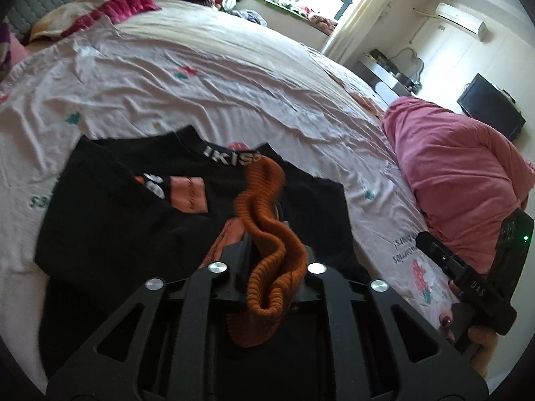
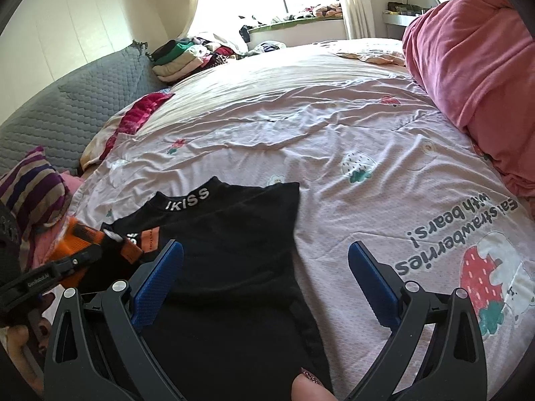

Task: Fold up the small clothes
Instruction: 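Lay the sleeve across the shirt body with the left gripper and release, then grasp the laid orange cuff with the right gripper and adjust it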

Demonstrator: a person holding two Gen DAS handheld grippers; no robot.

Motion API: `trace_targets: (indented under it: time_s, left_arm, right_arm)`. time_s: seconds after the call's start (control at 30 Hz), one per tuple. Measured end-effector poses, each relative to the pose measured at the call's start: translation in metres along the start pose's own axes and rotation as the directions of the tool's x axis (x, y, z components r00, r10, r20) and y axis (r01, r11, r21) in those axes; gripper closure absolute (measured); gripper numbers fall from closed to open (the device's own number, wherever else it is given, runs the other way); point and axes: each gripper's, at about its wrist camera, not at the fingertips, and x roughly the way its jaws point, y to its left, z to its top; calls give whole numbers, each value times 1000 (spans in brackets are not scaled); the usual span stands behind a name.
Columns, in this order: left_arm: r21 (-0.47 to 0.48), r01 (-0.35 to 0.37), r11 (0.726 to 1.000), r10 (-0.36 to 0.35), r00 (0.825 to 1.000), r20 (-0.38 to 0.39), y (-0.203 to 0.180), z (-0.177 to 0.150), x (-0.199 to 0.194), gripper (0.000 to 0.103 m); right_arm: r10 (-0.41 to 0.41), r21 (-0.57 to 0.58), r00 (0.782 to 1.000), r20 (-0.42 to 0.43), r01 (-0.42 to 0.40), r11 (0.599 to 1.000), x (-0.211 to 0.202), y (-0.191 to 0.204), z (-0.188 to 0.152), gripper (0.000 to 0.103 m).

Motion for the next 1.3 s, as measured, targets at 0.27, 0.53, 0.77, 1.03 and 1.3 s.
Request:
trace_targets:
  time_s: [0.27,0.53,0.77,1.03,1.3]
  left_arm:
    - [26,-36,999,36,999,24,-3,-1,-8,64]
    - [68,-219,973,216,975,56,23,-7,-22,34]
    - [65,-293,954,289,955,62,51,-18,-38,29]
    - [9,-322,947,320,943,87,80,-29,-62,28]
    - [-49,-317,947,321,943,88,99,-35,-69,28]
  right_arm:
    - [78,-29,994,-70,-80,996,9,12,-18,5]
    - [138,-125,963,-234,-170,977,44,59,-61,5]
    - [148,-100,945,-290,-184,978,68,71,-84,25]
    - [218,-103,935,-280,-255,962,74,88,-88,90]
    - [253,-176,954,-163,-281,944,52,103,-52,92]
